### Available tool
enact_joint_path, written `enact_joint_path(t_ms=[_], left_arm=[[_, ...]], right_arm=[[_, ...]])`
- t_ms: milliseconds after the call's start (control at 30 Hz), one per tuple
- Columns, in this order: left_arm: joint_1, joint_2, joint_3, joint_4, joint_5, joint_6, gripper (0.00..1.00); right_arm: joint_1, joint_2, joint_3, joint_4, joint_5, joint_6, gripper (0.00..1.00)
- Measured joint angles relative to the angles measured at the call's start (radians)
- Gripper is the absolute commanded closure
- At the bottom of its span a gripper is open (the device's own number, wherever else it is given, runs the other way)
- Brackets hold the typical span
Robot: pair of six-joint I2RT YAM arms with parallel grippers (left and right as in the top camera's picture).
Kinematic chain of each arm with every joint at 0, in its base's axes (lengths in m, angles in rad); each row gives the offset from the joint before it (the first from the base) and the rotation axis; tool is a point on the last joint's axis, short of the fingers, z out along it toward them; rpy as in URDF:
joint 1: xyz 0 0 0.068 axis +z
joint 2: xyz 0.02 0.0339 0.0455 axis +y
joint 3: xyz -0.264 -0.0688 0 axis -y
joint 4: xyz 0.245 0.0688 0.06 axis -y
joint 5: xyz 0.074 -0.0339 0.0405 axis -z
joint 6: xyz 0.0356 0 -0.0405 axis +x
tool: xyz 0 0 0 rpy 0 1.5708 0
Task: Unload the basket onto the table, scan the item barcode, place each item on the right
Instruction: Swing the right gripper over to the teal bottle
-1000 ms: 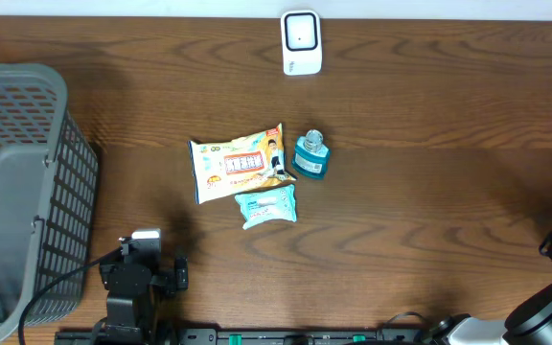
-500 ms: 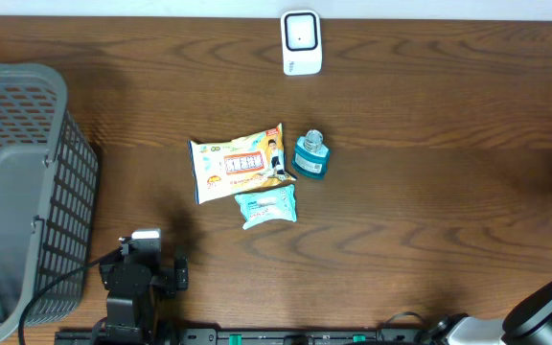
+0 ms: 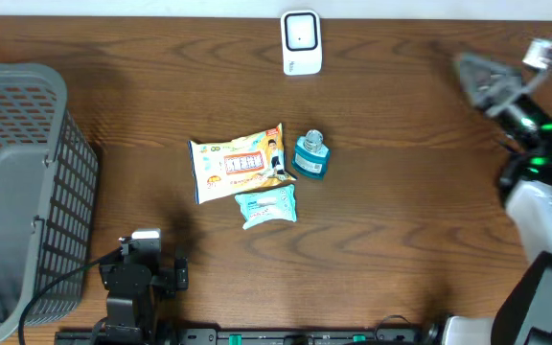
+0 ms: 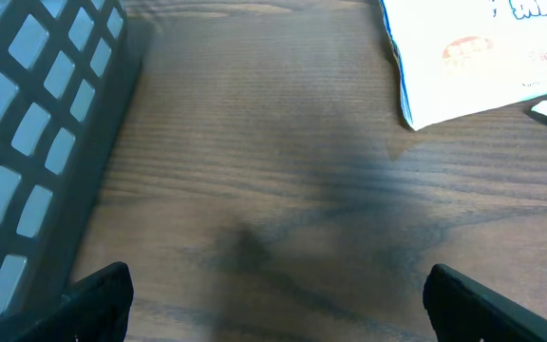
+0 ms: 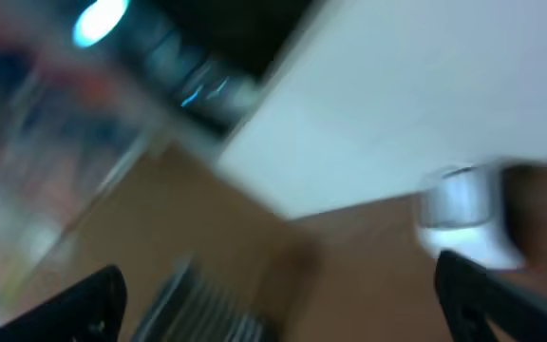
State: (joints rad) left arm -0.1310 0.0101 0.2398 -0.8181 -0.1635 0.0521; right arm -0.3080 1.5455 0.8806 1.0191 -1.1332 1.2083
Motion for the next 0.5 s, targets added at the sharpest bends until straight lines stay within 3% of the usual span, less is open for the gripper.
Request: enact_joint_path(t_ms=[133, 333, 500], left_arm=[[0.0, 0.0, 0.0, 0.0, 0.0, 0.0, 0.02], [0.0, 0.0, 0.0, 0.0, 0.0, 0.0, 0.02], [0.0, 0.0, 0.0, 0.0, 0.0, 0.0, 0.02]], right_arm=[[0.139, -0.01, 0.0, 0.134, -0.089, 0.066, 0.01], [0.278, -0.01, 0.007, 0.146, -0.204, 0.071, 0.01], [0.314, -0.01, 0.087, 0.146, -0.266, 0.063, 0.01]])
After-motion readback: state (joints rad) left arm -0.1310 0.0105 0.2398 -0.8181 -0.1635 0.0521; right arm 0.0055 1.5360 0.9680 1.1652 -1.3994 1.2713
